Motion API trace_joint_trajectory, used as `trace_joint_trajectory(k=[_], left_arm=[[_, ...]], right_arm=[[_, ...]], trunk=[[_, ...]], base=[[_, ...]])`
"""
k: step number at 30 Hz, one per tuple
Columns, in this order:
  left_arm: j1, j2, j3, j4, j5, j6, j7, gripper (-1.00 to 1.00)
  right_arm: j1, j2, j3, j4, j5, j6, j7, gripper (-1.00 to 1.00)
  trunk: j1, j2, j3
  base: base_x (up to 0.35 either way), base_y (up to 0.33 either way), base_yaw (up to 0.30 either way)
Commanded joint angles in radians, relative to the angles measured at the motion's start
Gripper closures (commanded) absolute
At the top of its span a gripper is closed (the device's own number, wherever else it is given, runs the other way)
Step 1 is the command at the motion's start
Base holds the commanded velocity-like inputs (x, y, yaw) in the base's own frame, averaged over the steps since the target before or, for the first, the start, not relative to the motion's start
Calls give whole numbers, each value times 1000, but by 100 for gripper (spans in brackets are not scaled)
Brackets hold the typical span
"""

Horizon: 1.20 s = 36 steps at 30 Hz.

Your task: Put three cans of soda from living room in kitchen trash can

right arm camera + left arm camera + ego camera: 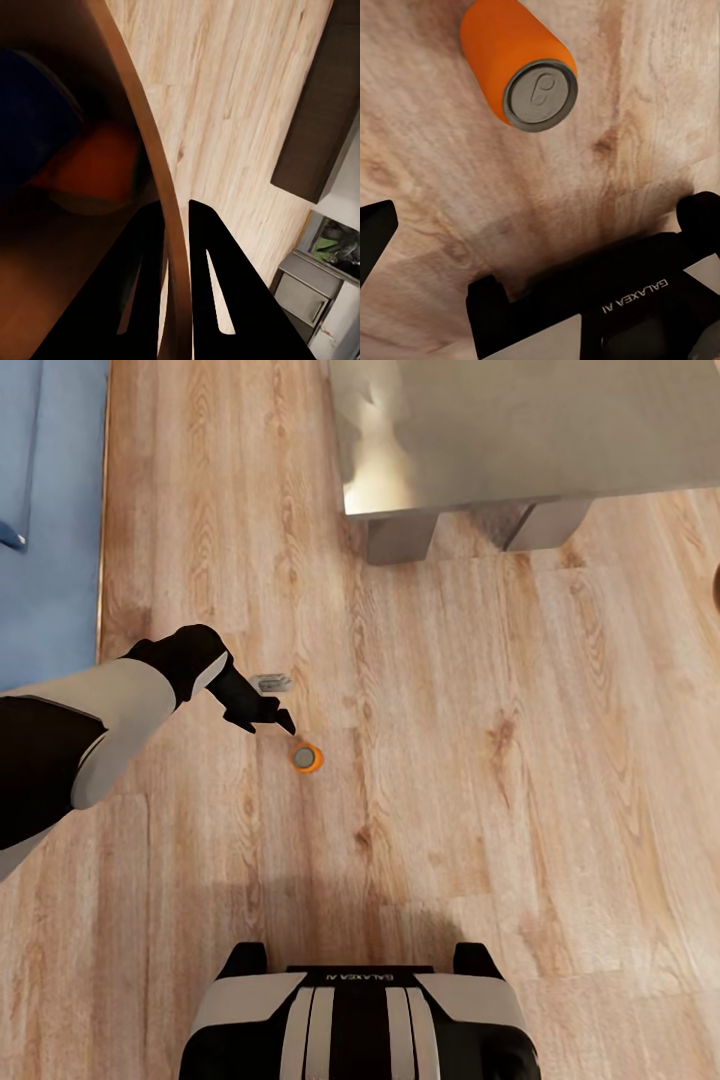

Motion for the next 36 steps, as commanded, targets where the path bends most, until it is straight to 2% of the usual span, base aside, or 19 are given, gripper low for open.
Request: trace_joint_trajectory(k=[1, 24, 31, 36], left_arm=[[0, 0, 0, 0, 0, 0, 0, -100], [13, -4, 0, -16, 1, 0, 0, -100], [14, -3, 2, -30, 5, 0, -1, -100], [21, -3, 3, -67, 7, 0, -3, -100]], right_arm=[[-1, 0, 0, -1, 2, 6, 3, 100], [-1, -9, -1, -5, 2, -16, 3, 100], [0, -11, -2, -9, 3, -22, 3, 100], [1, -12, -5, -13, 3, -22, 3, 100]], trunk=[[4, -7, -4], [92, -168, -98], [92, -168, -103], [92, -168, -104]], base=[[0, 0, 0], [0, 0, 0], [22, -29, 0], [202, -141, 0]])
